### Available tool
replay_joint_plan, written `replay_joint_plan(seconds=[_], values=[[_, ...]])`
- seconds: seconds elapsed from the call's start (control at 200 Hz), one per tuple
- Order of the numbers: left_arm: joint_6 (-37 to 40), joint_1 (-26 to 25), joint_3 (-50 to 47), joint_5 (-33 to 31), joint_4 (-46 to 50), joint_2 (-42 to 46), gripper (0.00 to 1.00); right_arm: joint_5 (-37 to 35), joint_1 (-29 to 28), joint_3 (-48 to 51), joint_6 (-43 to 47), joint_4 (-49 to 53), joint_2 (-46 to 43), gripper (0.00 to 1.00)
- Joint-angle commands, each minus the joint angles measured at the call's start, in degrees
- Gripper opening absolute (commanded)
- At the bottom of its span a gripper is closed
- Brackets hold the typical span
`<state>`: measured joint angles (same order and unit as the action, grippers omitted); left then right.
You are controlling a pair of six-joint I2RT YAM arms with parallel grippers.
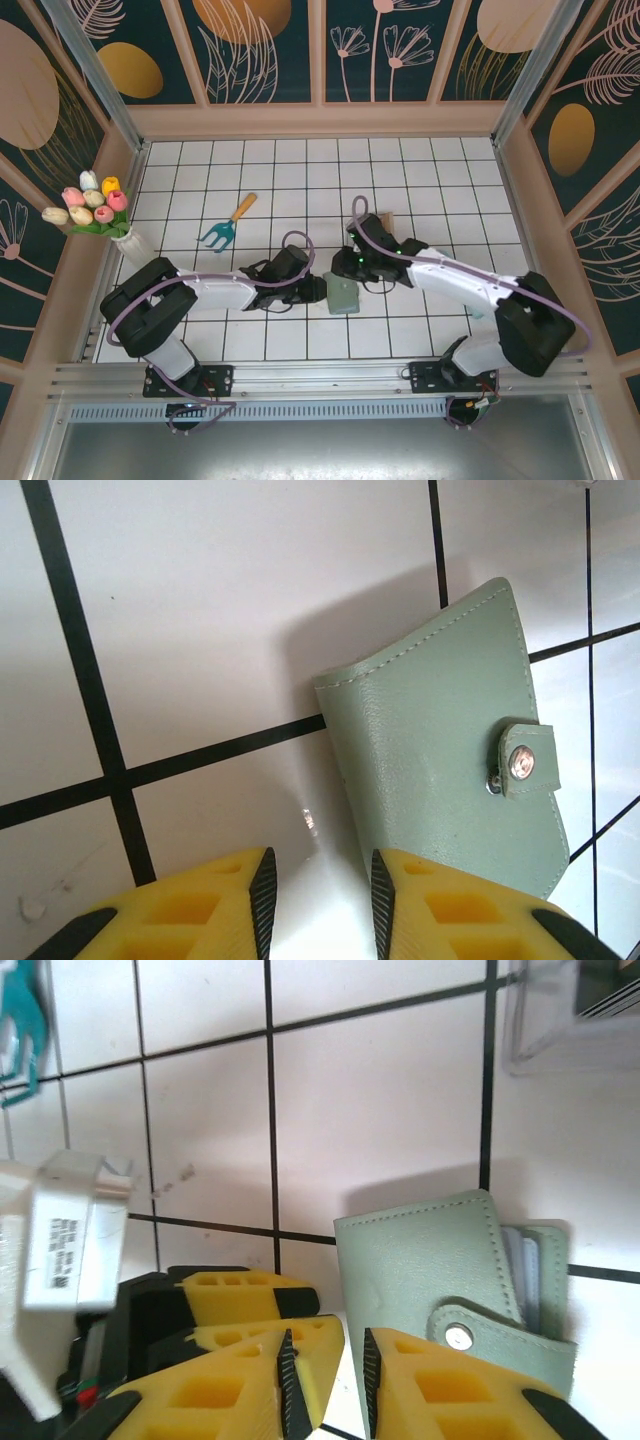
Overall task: Put the credit cards into the card holder
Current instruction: Close the button on the card holder, then reset both arms
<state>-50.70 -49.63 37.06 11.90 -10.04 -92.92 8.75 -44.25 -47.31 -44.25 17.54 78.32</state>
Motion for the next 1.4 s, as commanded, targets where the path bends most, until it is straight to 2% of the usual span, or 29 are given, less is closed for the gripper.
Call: replay_joint_plan(seconds=[0.0, 0.085, 0.125, 0.19, 0.27, 0.32, 0.375, 0.475, 0.61, 0.706, 0.766, 0.821, 0.891, 0.961, 0.991, 1.021, 1.061, 1.121, 1.161, 1.201, 1.316, 1.396], values=[[-0.10, -0.37, 0.03, -0.75, 1.27, 1.10, 0.35, -3.75, 1.89, 3.27, -1.58, 2.42, -3.70, 0.28], [-0.50, -0.36, -0.46, -3.56, 1.69, 3.52, 0.31, -11.32, 2.79, 4.56, -1.63, 5.34, -8.09, 0.28], [-0.46, -0.38, -0.84, -5.05, 1.62, 5.29, 0.31, -13.67, 3.30, 5.70, -0.78, 4.96, -10.72, 0.33], [-0.19, -0.32, -0.71, -7.89, 2.86, 7.66, 0.36, -11.13, 5.34, 7.86, 0.54, 2.70, -13.54, 0.36], [0.66, -0.37, -0.12, -10.73, 4.64, 9.69, 0.38, -13.53, 5.93, 8.54, 0.59, 4.31, -14.49, 0.29], [0.89, -0.36, 0.13, -12.03, 5.59, 10.46, 0.39, -13.99, 6.26, 8.97, 1.18, 4.64, -14.52, 0.29], [0.88, -0.38, 0.12, -13.08, 6.30, 10.97, 0.43, -10.00, 6.53, 9.83, 2.93, 2.26, -13.91, 0.29], [-0.05, -0.38, 0.21, -15.36, 7.56, 11.81, 0.44, -11.05, 6.19, 10.39, 1.10, 2.78, -12.41, 0.28], [-0.24, -0.38, -0.21, -20.36, 9.08, 15.45, 0.45, -22.44, 6.19, 9.21, -0.35, 7.00, -15.26, 0.34], [0.20, -0.35, -0.26, -28.81, 12.37, 19.46, 0.52, -37.28, 6.58, 6.98, -0.04, 10.81, -19.66, 0.53], [1.69, -0.27, -0.98, -35.35, 13.41, 22.45, 0.57, -45.47, 7.82, 6.91, 4.15, 8.99, -22.20, 0.66], [2.29, -0.19, -1.27, -43.47, 15.73, 25.20, 0.65, -51.73, 10.55, 7.47, 8.40, 5.63, -23.46, 0.72], [4.11, 0.46, -2.41, -54.84, 17.85, 28.91, 0.83, -57.15, 16.55, 9.95, 14.92, -1.49, -23.87, 0.77], [6.29, 3.21, -4.66, -65.47, 18.60, 32.42, 0.98, -57.07, 22.45, 15.78, 27.55, -16.90, -23.54, 0.77], [8.06, 5.25, -6.29, -69.02, 17.54, 34.21, 0.98, -55.84, 24.78, 18.43, 31.37, -23.46, -23.29, 0.78], [10.29, 7.84, -8.11, -70.48, 15.77, 36.03, 0.98, -51.08, 27.57, 19.91, 33.77, -27.74, -22.92, 0.78], [13.85, 12.21, -10.73, -70.87, 12.03, 38.19, 0.98, -43.08, 31.14, 21.12, 36.42, -31.44, -22.05, 0.78], [18.58, 17.39, -14.10, -71.58, 6.65, 40.76, 0.99, -39.69, 34.99, 26.14, 38.50, -42.00, -18.87, 0.79], [24.08, 19.55, -16.82, -71.80, -0.32, 41.98, 0.99, -36.82, 36.82, 28.61, 40.51, -47.74, -16.23, 0.79], [32.01, 21.16, -20.59, -71.04, -10.30, 42.51, 0.99, -36.37, 37.21, 29.96, 41.99, -52.52, -13.66, 0.80], [38.68, 26.55, -23.09, -65.89, -20.93, 40.23, 0.99, -28.95, 38.31, 33.90, 45.79, -70.28, -5.12, 0.80], [43.05, 29.52, -25.54, -62.64, -29.15, 35.04, 0.99, -24.47, 38.31, 33.40, 48.18, -74.92, -1.17, 0.80]])
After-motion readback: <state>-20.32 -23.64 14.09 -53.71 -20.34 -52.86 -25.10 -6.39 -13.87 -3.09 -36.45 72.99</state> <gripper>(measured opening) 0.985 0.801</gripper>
